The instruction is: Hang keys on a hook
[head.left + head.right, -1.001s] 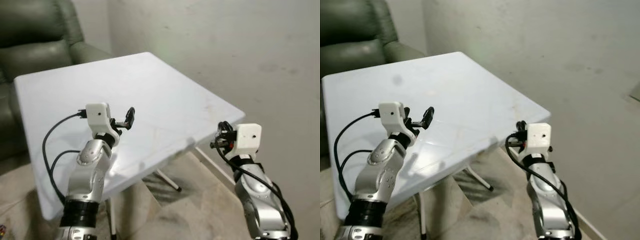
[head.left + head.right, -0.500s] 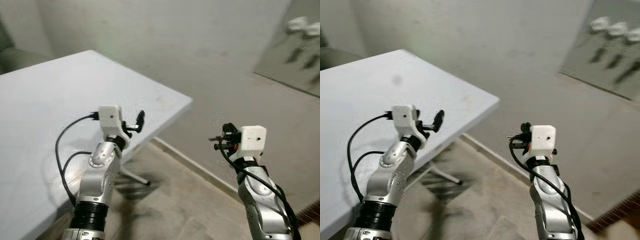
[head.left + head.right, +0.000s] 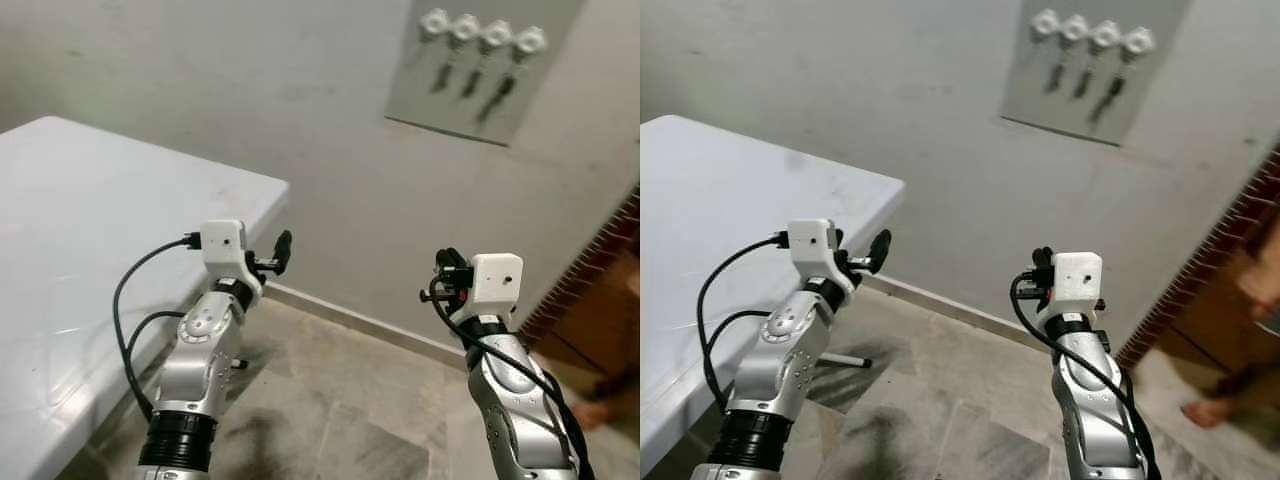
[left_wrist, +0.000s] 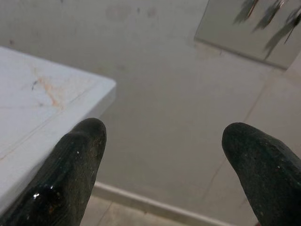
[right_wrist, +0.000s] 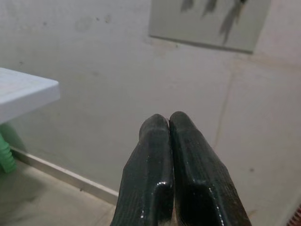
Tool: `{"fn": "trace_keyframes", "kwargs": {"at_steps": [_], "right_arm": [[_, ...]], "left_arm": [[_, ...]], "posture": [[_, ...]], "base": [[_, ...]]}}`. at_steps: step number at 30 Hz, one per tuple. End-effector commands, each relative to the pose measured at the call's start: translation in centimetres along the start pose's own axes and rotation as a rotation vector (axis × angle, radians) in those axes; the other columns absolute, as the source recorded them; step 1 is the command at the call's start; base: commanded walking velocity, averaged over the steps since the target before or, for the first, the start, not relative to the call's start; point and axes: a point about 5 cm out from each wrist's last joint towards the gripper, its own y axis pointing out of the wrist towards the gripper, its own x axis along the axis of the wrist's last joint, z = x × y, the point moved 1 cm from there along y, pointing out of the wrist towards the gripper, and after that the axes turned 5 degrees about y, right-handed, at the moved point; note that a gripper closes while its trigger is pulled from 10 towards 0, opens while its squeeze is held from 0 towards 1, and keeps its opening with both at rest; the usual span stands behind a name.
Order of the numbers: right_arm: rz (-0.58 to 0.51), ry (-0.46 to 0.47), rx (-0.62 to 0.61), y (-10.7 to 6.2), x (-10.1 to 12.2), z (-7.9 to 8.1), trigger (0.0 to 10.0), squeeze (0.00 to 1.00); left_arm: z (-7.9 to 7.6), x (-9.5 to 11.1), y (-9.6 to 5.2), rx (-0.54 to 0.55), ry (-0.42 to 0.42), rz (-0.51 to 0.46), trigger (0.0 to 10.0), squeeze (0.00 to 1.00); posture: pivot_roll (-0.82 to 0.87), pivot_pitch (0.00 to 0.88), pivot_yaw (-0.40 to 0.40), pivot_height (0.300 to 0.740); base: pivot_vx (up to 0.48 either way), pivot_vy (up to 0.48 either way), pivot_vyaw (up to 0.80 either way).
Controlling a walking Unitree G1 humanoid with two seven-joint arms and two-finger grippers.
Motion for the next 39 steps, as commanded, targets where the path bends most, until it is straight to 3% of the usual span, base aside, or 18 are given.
{"fn": "trace_keyframes", "kwargs": {"at_steps": [1, 7, 15, 39], "right_arm": [[-0.036, -0.001, 0.003, 0.52, 1.18, 0.21, 10.0, 0.0], [-0.019, 0.016, -0.013, 0.34, 1.0, -0.01, 10.0, 0.0], [-0.002, 0.017, -0.021, 0.07, 0.82, -0.11, 10.0, 0.0], [-0.011, 0.024, 0.0, -0.15, 0.97, 0.23, 10.0, 0.0]], "left_arm": [[-0.06, 0.37, -0.05, 0.002, -0.001, -0.01, 10.0, 0.0], [0.01, 0.07, -0.18, 0.014, -0.04, 0.01, 10.0, 0.0], [0.49, 0.07, -0.34, 0.03, -0.058, 0.016, 10.0, 0.0], [0.76, 0.14, -0.29, 0.017, -0.034, 0.036, 10.0, 0.0]], "posture": [[0.02, 0.0, -0.053, 0.74], [0.02, 0.0, -0.056, 0.74], [0.02, 0.0, -0.058, 0.74], [0.02, 0.007, -0.055, 0.74]], "base": [[0.0, 0.0, 0.0], [0.0, 0.0, 0.0], [0.33, 0.0, 0.0], [0.355, 0.0, 0.0]]}}
